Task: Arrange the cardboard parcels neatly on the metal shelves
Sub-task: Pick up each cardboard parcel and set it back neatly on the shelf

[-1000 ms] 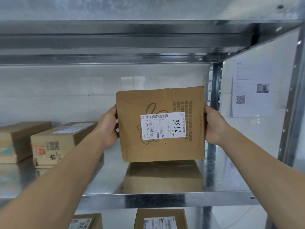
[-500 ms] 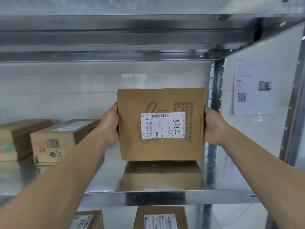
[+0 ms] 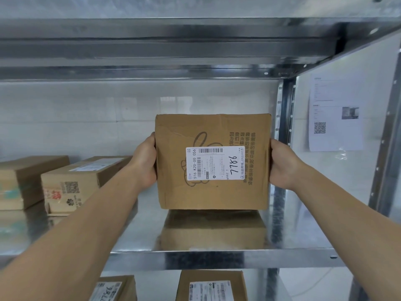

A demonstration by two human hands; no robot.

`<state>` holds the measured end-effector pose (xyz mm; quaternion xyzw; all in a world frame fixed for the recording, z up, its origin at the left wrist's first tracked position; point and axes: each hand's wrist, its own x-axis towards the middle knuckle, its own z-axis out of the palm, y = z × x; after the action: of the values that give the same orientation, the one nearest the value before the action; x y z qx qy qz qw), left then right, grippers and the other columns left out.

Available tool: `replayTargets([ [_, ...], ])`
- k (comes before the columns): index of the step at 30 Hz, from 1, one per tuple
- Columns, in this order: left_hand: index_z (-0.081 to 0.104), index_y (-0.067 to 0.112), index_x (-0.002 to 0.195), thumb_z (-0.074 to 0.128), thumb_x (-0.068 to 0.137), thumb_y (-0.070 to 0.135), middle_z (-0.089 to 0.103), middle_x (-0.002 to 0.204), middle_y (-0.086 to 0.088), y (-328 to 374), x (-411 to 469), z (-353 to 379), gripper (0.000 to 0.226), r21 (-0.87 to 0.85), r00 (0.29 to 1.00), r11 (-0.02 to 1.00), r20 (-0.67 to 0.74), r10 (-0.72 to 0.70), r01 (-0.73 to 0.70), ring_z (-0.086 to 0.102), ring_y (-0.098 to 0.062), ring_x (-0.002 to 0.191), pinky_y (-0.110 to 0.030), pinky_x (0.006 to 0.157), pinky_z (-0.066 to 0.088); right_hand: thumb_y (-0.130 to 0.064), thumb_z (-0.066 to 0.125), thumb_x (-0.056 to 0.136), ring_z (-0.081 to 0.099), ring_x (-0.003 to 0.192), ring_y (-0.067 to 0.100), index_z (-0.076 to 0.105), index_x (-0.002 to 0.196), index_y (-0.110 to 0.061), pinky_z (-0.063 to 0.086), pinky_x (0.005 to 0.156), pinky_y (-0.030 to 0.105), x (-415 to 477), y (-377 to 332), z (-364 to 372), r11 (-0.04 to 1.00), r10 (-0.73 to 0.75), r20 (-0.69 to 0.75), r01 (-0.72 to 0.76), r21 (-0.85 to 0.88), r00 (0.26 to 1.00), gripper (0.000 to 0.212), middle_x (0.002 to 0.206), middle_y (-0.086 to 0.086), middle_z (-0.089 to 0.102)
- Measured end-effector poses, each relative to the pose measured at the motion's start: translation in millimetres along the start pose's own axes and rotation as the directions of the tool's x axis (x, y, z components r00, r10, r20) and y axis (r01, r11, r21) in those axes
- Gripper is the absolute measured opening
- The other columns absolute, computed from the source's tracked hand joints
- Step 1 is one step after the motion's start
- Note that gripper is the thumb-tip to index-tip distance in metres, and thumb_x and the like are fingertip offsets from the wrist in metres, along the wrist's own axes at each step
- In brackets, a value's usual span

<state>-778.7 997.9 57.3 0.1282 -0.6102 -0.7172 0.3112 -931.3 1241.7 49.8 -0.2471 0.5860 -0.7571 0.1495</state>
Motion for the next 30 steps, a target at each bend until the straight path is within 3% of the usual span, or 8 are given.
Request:
replayTargets([
  [10, 0.075, 0.022, 0.117, 0.039, 0.106, 0.04, 0.078, 0.108, -0.003, -1, 1, -3, 0.041, 0.028, 1.0, 1.0, 0.004, 0.014, -0.014, 0.074, -0.024, 0.102, -0.041, 0.091, 0.057, -0.036, 0.048, 0.107, 0.073, 0.102, 0.029, 0.07, 0.124, -0.016, 0.061, 0.092, 0.046, -2, -1, 0, 1.0, 0.004, -0.034, -0.005, -0.029, 0.999, 0.035, 0.113, 0.012, 0.074],
  [12, 0.075, 0.02, 0.118, 0.039, 0.105, 0.037, 0.077, 0.111, -0.003, -1, 4, -8, 0.042, 0.04, 1.0, 0.999, -0.008, 0.019, -0.019, 0.072, -0.025, 0.104, -0.04, 0.094, 0.055, -0.037, 0.048, 0.107, 0.072, 0.096, 0.029, 0.072, 0.115, -0.013, 0.06, 0.09, 0.045, -2, -2, -4, 0.997, 0.024, -0.057, -0.028, -0.071, 0.998, 0.035, 0.102, 0.011, 0.073],
  [15, 0.072, 0.019, 0.086, 0.037, 0.102, 0.028, 0.07, 0.074, 0.002, -3, 10, -18, 0.039, 0.084, 0.999, 0.996, -0.023, 0.036, -0.034, 0.063, -0.019, 0.073, -0.032, 0.072, 0.048, -0.031, 0.048, 0.107, 0.064, 0.076, 0.022, 0.067, 0.088, -0.019, 0.053, 0.076, 0.038, -3, -5, -13, 0.983, 0.074, -0.056, -0.082, -0.164, 0.996, 0.03, 0.08, 0.005, 0.067],
  [17, 0.056, 0.023, 0.068, 0.036, 0.102, 0.022, 0.055, 0.053, 0.007, -3, 9, -22, 0.039, 0.082, 0.999, 0.996, -0.03, 0.021, -0.019, 0.052, -0.015, 0.06, -0.032, 0.063, 0.041, -0.028, 0.049, 0.106, 0.064, 0.08, 0.024, 0.069, 0.09, -0.02, 0.051, 0.078, 0.04, -3, -6, -17, 0.976, 0.098, -0.05, -0.106, -0.192, 0.994, 0.027, 0.085, 0.007, 0.068],
  [20, 0.049, 0.022, 0.063, 0.036, 0.099, 0.019, 0.05, 0.049, 0.007, -2, 9, -21, 0.039, 0.046, 1.0, 0.999, -0.029, -0.001, 0.003, 0.047, -0.016, 0.058, -0.033, 0.065, 0.04, -0.027, 0.051, 0.106, 0.067, 0.074, 0.023, 0.071, 0.094, -0.018, 0.053, 0.07, 0.038, -4, -7, -16, 0.983, 0.104, -0.045, -0.109, -0.147, 0.994, 0.024, 0.081, 0.007, 0.07],
  [23, 0.05, 0.023, 0.065, 0.036, 0.098, 0.02, 0.054, 0.054, 0.006, 2, 10, -20, 0.036, 0.0, 0.999, 1.0, -0.048, -0.008, 0.008, 0.05, -0.017, 0.06, -0.035, 0.07, 0.043, -0.025, 0.052, 0.105, 0.068, 0.066, 0.021, 0.069, 0.093, -0.017, 0.055, 0.069, 0.039, -2, -8, -14, 0.992, 0.084, -0.04, -0.087, -0.097, 0.996, 0.022, 0.076, 0.006, 0.07],
  [27, 0.071, 0.031, 0.071, 0.038, 0.094, 0.022, 0.061, 0.101, -0.003, 6, 14, -22, 0.041, -0.051, 1.0, 0.999, -0.021, 0.005, -0.006, 0.056, -0.024, 0.092, -0.048, 0.098, 0.047, -0.026, 0.051, 0.107, 0.069, 0.074, 0.025, 0.067, 0.091, -0.015, 0.057, 0.07, 0.04, 1, -8, -13, 0.998, 0.049, -0.052, -0.052, -0.046, 0.997, 0.024, 0.081, 0.009, 0.07],
  [30, 0.075, 0.034, 0.1, 0.043, 0.092, 0.03, 0.062, 0.114, -0.005, 9, 14, -23, 0.033, -0.098, 1.0, 0.995, 0.01, 0.009, -0.009, 0.056, -0.027, 0.1, -0.046, 0.092, 0.049, -0.028, 0.051, 0.107, 0.067, 0.09, 0.031, 0.068, 0.093, -0.016, 0.057, 0.076, 0.045, 1, -10, -10, 0.999, 0.024, -0.062, -0.026, -0.031, 0.998, 0.025, 0.091, 0.012, 0.07],
])
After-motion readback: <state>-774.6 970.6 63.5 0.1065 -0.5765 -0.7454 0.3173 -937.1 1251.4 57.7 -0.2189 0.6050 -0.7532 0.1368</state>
